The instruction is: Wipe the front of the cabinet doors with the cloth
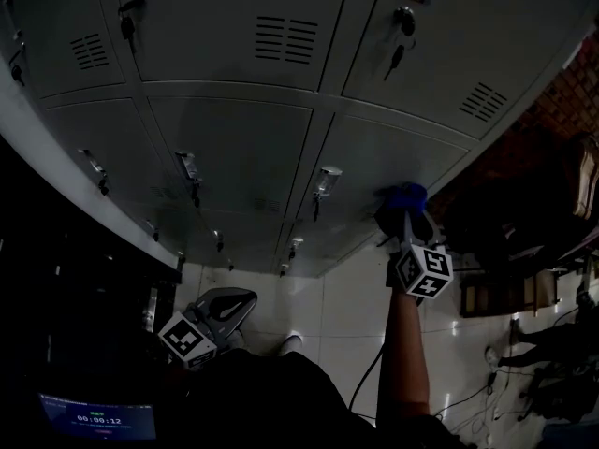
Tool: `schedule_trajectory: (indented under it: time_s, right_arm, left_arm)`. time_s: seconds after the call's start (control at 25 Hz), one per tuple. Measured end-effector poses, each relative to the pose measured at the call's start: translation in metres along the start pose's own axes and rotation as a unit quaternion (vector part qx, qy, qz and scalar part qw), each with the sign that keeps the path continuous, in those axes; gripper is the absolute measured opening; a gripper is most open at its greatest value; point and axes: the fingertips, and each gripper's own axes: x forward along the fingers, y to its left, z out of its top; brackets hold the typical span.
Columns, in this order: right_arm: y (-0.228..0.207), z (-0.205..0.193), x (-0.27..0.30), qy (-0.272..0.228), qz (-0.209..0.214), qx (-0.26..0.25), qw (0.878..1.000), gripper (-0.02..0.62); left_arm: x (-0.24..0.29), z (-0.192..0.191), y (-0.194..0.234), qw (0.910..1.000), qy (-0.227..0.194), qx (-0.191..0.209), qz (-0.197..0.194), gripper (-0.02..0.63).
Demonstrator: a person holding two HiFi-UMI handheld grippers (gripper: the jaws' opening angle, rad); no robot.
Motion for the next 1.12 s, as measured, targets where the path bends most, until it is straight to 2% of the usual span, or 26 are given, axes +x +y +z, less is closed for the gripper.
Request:
schedule_trajectory:
  time_s: [0.32, 0.52, 0.84, 1.12]
  right_arm:
    - [0.123, -0.025, 0.017, 0.011, 0.117, -0.011, 0.993, 0.071]
    - [0.168, -0.03, 0.041, 0.014, 0.16, -0.018, 0.987, 0.071]
    - [0.176, -0.039, 0.063, 0.026, 0.164, -0.026, 0.986, 0.069]
    - [0.154, -0.043, 0.06, 0.034, 0.146, -0.028, 0.988, 0.069]
  left_arm:
    - [-0.016, -0.001, 0.004, 0.9999, -0.001, -0.004, 0.012, 0.0]
    - [-0.032, -0.008, 0.012, 0.9995, -0.001, -0.002, 0.03, 0.0]
    - [-0.042, -0.002, 0.016, 0.9991, -0.001, -0.013, 0.041, 0.0]
    - [-0.032, 0.0, 0.016, 0.9995, -0.002, -0.009, 0.031, 0.0]
